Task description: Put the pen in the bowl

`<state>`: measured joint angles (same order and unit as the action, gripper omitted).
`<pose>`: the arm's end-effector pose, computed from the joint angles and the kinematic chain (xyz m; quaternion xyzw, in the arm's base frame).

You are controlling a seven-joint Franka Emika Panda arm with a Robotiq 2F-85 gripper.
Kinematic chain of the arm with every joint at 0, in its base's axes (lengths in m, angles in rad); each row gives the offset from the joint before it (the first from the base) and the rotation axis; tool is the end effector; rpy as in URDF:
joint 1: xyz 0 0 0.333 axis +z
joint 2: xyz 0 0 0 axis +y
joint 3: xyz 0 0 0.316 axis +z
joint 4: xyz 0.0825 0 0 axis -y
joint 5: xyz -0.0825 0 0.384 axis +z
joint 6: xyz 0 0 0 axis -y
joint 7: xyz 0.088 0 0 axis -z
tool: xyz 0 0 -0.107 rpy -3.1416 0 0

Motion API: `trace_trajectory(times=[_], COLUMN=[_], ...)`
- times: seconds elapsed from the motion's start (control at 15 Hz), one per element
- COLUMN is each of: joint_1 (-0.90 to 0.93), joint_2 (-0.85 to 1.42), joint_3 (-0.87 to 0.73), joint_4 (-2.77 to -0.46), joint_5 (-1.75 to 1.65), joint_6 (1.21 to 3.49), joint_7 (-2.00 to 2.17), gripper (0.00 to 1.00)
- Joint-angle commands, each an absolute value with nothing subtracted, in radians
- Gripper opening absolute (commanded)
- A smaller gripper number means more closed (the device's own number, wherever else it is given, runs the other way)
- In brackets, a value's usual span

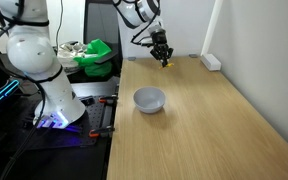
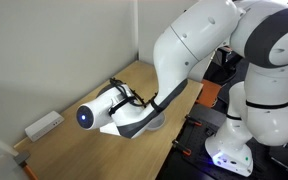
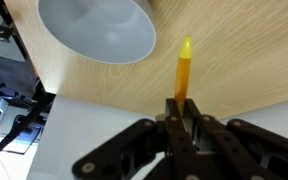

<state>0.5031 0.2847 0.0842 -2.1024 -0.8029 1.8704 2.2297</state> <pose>0.4730 0.2486 0.2685 0.7615 -0.5129 0.2788 0.2816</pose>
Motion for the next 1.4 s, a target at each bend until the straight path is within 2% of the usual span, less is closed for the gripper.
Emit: trace_trajectory(times=[0.0, 0.87, 0.93, 1.0, 1.13, 1.33], joint_1=[0.420, 0.271, 0.265, 0.260, 0.253, 0.258], joint_2=[0.185, 0.107, 0.107, 0.109, 0.113, 0.103], joint_3=[0.144, 0.158, 0.157, 0.156, 0.157, 0.163], joint_4=[-2.225, -2.423, -2.432, -2.436, -2.436, -2.426], joint_5=[-0.779, -0.655, -0.659, -0.661, -0.666, -0.664], joint_6=[1.879, 2.031, 2.051, 2.067, 2.082, 2.074], joint_7=[2.284, 2.251, 2.254, 2.252, 2.249, 2.243], gripper=[0.03, 0.03, 0.29, 0.39, 0.51, 0.75])
